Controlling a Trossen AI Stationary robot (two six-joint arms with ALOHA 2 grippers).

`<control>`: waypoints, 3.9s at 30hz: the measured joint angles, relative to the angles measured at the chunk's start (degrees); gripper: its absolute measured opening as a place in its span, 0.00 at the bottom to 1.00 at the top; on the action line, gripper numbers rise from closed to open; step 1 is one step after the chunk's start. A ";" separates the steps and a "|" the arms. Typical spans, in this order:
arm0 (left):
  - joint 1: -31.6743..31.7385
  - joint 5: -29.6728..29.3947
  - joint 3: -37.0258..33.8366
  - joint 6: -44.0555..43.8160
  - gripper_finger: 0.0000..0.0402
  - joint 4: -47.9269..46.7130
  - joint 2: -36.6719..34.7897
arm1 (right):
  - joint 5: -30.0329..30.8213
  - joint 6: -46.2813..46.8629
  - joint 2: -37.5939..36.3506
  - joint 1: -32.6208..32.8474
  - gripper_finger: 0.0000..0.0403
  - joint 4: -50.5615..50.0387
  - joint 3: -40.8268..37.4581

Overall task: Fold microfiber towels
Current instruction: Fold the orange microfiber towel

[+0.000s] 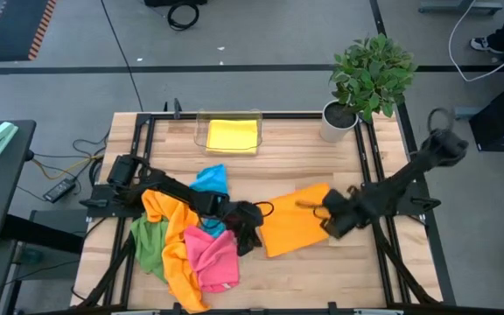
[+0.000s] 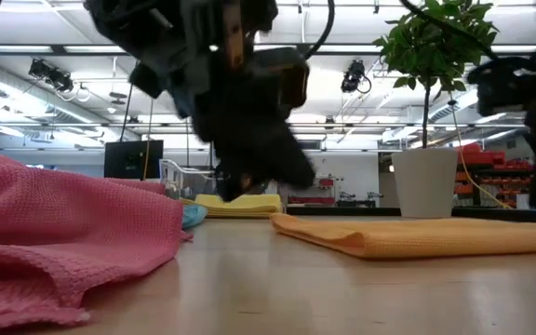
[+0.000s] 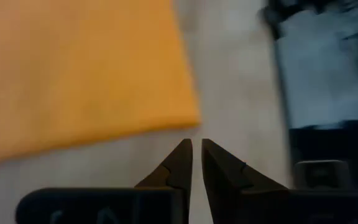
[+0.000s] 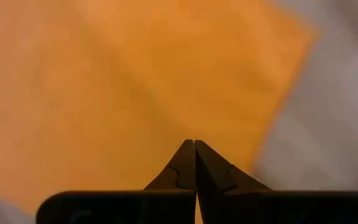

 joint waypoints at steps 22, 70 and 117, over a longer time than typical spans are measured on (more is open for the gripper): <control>10.68 -4.12 4.40 3.45 0.02 -2.57 6.37 | -12.82 28.24 -1.46 14.80 0.01 12.67 -6.62; 5.44 6.06 4.23 -7.31 0.02 -6.13 6.09 | -14.83 25.61 -4.48 14.70 0.01 8.03 -1.64; 4.01 4.03 4.55 12.68 0.03 -14.56 -6.30 | -8.01 -22.65 3.87 -13.85 0.01 21.34 10.95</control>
